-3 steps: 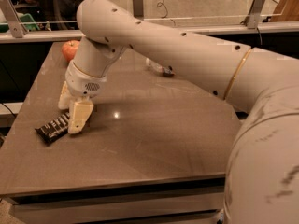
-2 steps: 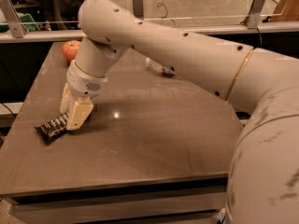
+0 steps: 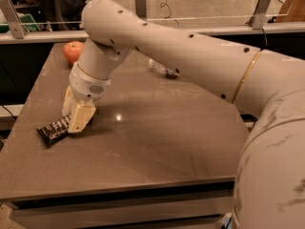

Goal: Pick rxbar chocolate

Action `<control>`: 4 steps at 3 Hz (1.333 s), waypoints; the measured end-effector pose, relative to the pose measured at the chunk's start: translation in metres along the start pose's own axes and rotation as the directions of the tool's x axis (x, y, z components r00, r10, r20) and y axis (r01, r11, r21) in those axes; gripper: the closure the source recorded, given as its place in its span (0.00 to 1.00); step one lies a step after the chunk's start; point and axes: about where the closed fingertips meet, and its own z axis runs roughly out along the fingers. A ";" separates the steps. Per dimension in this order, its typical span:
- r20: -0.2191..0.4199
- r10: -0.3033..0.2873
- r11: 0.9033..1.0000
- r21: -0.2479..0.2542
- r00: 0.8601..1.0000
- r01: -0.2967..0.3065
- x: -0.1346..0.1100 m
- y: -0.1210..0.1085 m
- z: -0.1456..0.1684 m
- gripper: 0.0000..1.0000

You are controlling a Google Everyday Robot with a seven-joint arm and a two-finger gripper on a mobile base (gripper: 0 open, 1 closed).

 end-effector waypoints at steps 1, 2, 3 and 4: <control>-0.020 -0.004 0.999 0.042 1.000 0.005 -0.002 0.002 -0.025 1.00; -0.032 -0.030 0.992 0.120 0.999 0.034 -0.014 0.004 -0.061 1.00; -0.018 -0.055 0.981 0.185 0.998 0.058 -0.025 0.004 -0.084 1.00; -0.018 -0.056 0.980 0.189 0.998 0.058 -0.026 0.004 -0.086 1.00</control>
Offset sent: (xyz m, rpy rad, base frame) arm 0.0109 -0.0402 0.1073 0.0790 -0.2127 -0.0794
